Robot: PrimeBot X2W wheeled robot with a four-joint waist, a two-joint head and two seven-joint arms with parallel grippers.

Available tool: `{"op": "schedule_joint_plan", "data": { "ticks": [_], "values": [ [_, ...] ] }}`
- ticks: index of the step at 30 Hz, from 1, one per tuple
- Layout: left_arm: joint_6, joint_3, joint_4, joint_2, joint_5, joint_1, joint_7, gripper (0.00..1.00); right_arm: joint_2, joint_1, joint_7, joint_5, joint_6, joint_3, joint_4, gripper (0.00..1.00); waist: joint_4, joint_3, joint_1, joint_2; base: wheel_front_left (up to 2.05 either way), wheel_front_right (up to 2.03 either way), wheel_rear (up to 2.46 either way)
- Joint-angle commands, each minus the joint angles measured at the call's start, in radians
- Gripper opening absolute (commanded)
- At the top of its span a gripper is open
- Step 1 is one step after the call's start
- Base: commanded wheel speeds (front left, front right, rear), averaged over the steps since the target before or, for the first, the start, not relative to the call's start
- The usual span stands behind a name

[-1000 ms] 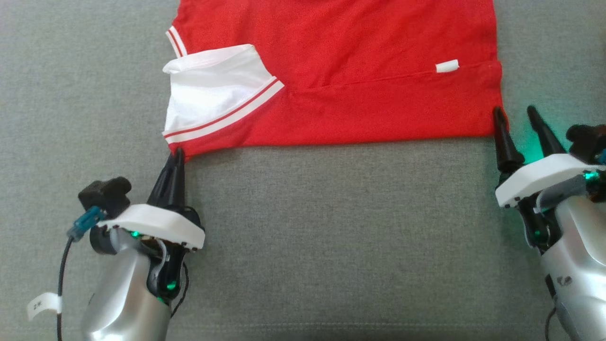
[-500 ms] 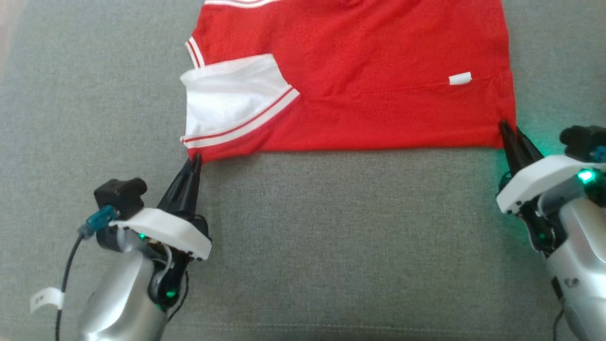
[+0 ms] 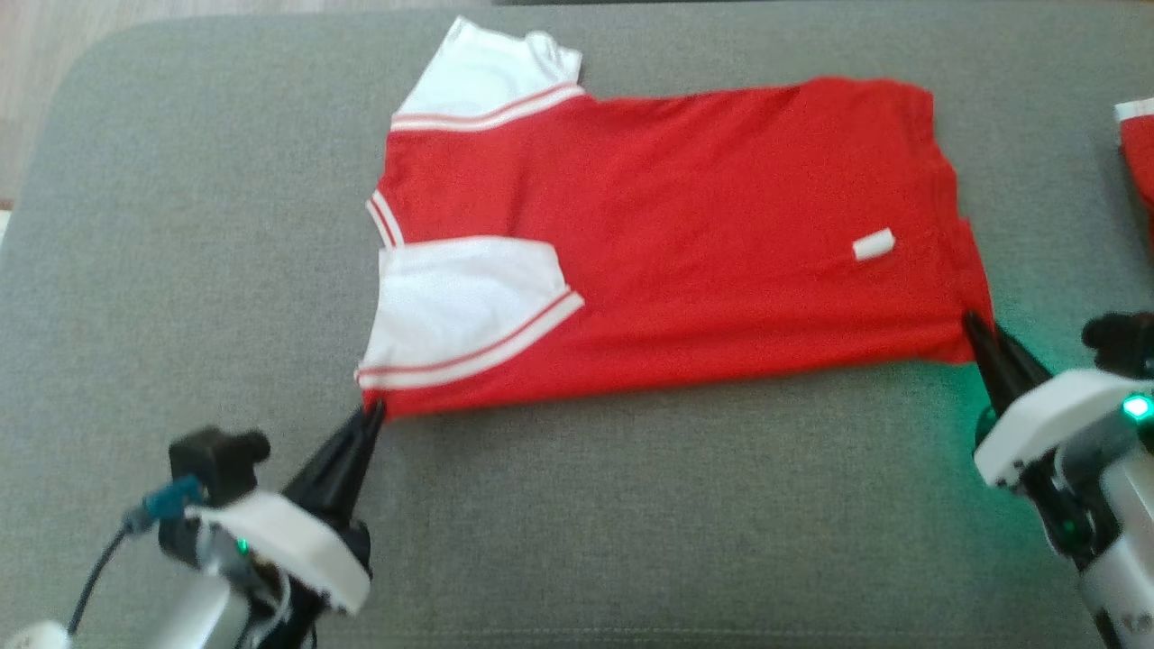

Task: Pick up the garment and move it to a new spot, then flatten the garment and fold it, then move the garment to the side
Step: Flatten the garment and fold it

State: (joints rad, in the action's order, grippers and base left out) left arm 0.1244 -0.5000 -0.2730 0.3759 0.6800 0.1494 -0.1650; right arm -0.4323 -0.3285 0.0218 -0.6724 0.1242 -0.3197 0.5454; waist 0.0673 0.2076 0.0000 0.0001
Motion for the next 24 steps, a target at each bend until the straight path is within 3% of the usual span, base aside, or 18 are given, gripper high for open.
{"op": "schedule_joint_plan", "data": {
  "ticks": [1,10,17,18,20,21,23,24],
  "values": [
    [-0.002,0.041,0.047,0.043,0.006,-0.010,0.000,0.00,-0.039,0.029,0.005,-0.012,0.007,-0.005,-0.041,0.00,-0.001,-0.011,0.0000,-0.0001,0.00,0.00,0.00],
    [-0.052,0.033,0.154,0.069,0.014,-0.149,0.008,0.00,-0.081,0.242,0.052,-0.001,0.007,0.057,-0.160,0.00,0.010,-0.043,0.0000,-0.0001,0.00,0.00,0.00],
    [-0.076,0.020,0.190,0.088,0.004,-0.186,0.029,0.00,-0.054,0.343,0.094,0.030,0.007,0.118,-0.246,0.00,0.010,-0.048,0.0000,-0.0001,0.00,0.00,0.00],
    [-0.078,0.017,0.192,0.090,0.002,-0.187,0.034,0.00,-0.047,0.353,0.101,0.036,0.007,0.128,-0.258,0.11,0.009,-0.047,0.0000,-0.0001,0.00,0.00,0.00],
    [-0.080,0.013,0.196,0.092,0.002,-0.186,0.042,0.00,-0.033,0.367,0.113,0.054,0.007,0.152,-0.278,0.78,0.006,-0.045,0.0000,-0.0001,0.00,0.00,0.00],
    [-0.081,0.012,0.197,0.092,0.000,-0.184,0.042,0.00,-0.027,0.371,0.114,0.068,0.007,0.165,-0.287,1.00,0.004,-0.045,0.0000,-0.0001,0.00,0.00,0.00],
    [-0.086,0.014,0.197,0.093,0.000,-0.186,0.041,0.00,-0.011,0.378,0.119,0.088,0.007,0.184,-0.305,1.00,-0.003,-0.045,0.0000,-0.0001,0.00,0.00,0.00],
    [-0.089,0.016,0.196,0.093,0.002,-0.187,0.039,0.15,-0.004,0.380,0.118,0.096,0.007,0.195,-0.317,1.00,-0.007,-0.045,0.0000,-0.0001,0.00,0.00,0.00]
  ]
}}
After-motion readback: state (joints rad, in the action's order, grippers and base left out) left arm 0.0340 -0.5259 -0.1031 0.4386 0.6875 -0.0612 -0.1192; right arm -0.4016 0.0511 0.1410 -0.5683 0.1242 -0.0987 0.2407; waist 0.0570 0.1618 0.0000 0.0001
